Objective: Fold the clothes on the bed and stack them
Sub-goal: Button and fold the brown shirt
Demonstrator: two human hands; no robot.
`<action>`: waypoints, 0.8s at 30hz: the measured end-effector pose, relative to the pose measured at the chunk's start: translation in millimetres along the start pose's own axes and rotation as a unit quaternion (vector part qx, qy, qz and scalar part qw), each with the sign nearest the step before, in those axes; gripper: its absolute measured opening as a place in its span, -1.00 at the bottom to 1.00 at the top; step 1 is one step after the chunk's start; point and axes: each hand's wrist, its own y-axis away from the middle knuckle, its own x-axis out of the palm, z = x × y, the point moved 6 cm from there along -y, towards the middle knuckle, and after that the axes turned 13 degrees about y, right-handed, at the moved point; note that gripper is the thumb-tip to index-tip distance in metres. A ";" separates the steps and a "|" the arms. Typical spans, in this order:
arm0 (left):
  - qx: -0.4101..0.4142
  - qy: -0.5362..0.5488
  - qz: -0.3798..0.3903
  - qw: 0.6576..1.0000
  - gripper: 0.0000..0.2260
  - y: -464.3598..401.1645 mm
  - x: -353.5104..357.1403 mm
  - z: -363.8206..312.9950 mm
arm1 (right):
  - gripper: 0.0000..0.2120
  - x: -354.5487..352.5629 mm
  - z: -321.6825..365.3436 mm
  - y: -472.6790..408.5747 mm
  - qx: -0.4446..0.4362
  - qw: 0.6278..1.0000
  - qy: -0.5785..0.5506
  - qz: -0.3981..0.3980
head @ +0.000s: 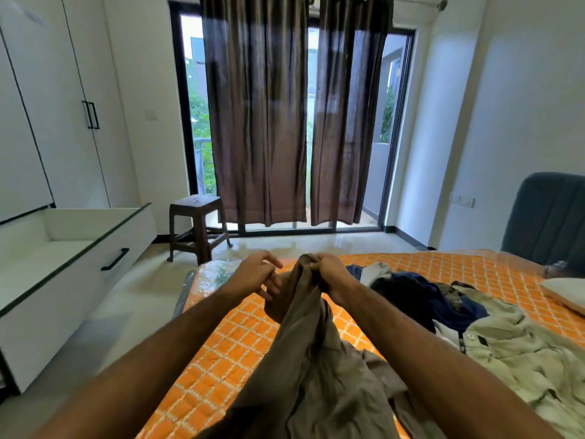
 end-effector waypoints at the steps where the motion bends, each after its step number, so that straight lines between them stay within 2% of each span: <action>1: 0.004 -0.035 -0.008 0.999 -0.83 4.2 -9.2 4.5 | -0.72 -0.9 13.8 2.2 -0.005 1.000 -0.026 0.009; 3: -0.029 -0.084 0.009 0.996 -0.85 9.8 -15.5 21.5 | -0.77 -3.1 44.1 3.0 -0.027 0.998 -0.052 0.036; 7: -0.082 -0.127 0.069 0.986 -0.75 20.6 -3.7 40.0 | -0.85 -23.6 138.0 18.4 -0.159 0.984 0.018 0.077; 10: -0.061 -0.029 0.079 0.995 -0.74 25.4 9.5 30.5 | -0.80 -45.0 194.6 26.7 -0.234 0.962 0.132 0.055; 12: -0.017 0.055 0.040 0.998 -0.71 21.6 10.1 18.1 | -0.80 -61.9 223.7 30.2 -0.262 0.944 0.195 0.045; 15: 0.068 0.221 -0.061 0.971 -0.63 15.1 -4.9 -4.4 | -0.83 -93.7 256.9 36.2 -0.294 0.933 0.207 0.007; 17: 0.096 0.283 -0.101 0.949 -0.65 14.4 -14.3 -16.8 | -0.87 -117.6 271.4 39.6 -0.310 0.934 0.172 -0.034; 19: 0.095 0.248 -0.076 0.961 -0.59 16.6 -9.0 -24.7 | -0.87 -135.4 280.0 42.6 -0.321 0.938 0.125 -0.047; 22: 0.081 0.116 0.009 0.990 -0.51 14.5 16.6 -29.5 | -0.82 -144.3 288.5 55.0 -0.338 0.936 0.102 0.008; 24: 0.105 0.112 -0.003 0.988 -0.51 10.9 21.6 -44.3 | -0.82 -148.4 292.9 63.6 -0.343 0.933 0.092 0.048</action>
